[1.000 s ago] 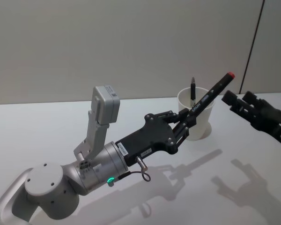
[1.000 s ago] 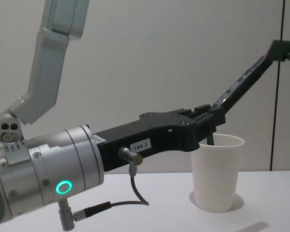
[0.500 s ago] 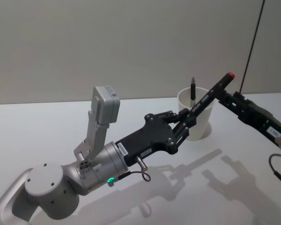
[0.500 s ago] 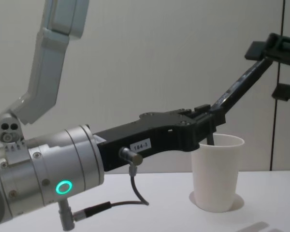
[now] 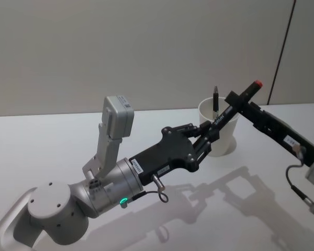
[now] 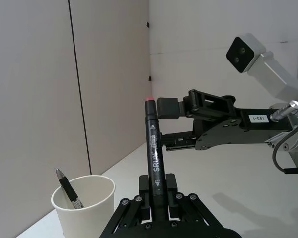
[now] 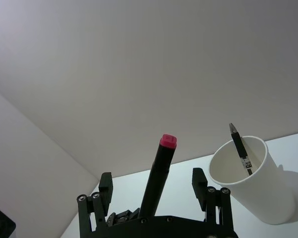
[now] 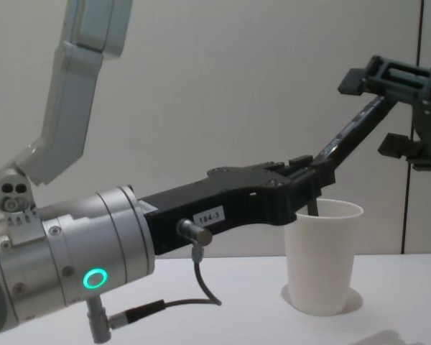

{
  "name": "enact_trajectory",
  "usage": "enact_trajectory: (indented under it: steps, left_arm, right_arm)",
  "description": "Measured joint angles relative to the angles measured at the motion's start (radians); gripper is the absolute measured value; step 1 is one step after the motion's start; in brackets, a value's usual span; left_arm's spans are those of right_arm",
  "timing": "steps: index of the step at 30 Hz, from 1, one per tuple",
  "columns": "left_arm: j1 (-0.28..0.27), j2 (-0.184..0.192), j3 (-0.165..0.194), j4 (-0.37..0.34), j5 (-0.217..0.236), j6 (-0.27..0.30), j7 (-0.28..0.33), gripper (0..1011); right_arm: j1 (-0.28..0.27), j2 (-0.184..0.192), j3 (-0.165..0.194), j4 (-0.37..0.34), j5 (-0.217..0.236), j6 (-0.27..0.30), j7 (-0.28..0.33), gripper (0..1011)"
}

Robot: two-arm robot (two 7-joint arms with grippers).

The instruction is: Place the pen into the pen holder.

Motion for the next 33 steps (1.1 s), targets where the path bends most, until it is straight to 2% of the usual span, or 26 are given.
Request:
enact_trajectory:
  steps: [15,33]
  left_arm:
    - [0.000,0.000,0.000,0.000,0.000,0.000,0.000,189]
    - [0.000,0.000,0.000,0.000,0.000,0.000,0.000,189]
  right_arm:
    - [0.038,-0.032,-0.028,0.029,0.003,0.011,-0.047,1001]
    - [0.050,-0.037,-0.050,0.036,0.010,0.010,-0.069,1001]
